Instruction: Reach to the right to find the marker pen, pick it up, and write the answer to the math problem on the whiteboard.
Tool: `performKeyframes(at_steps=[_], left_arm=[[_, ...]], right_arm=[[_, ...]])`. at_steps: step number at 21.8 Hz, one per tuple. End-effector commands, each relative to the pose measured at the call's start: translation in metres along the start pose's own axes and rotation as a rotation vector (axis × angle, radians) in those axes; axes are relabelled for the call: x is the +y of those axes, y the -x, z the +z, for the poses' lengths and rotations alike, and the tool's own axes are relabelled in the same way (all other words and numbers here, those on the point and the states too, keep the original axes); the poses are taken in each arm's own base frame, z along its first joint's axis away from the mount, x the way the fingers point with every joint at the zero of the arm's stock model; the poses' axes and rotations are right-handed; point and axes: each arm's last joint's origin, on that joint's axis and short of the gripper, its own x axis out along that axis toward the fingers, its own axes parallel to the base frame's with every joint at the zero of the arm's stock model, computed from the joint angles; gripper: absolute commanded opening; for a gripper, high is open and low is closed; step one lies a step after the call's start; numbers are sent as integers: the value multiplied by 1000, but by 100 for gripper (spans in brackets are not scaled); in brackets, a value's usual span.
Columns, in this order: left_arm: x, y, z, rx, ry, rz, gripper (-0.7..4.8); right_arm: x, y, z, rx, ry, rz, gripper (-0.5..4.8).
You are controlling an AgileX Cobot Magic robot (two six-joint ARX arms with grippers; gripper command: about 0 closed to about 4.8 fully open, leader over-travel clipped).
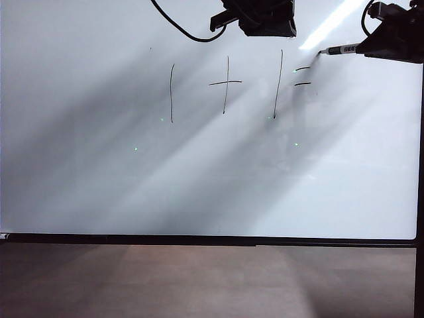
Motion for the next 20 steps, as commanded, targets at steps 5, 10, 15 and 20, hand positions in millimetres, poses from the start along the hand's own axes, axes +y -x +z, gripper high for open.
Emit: performKeyframes(at_steps=[5,10,15,20], left_arm=[[-1,1,3,-14,-2,-4,-4],[-1,1,3,-14,-2,-4,-4],[-1,1,3,-14,-2,-4,-4],[-1,1,3,-14,-2,-4,-4]], right_arm=[[-3,1,6,-37,21,-52,-6],[-14,7,7,-33,19,-96,-6],[-26,14,9,-35,21,-117,-6],[-33,19,9,-27,16,-145,-6]])
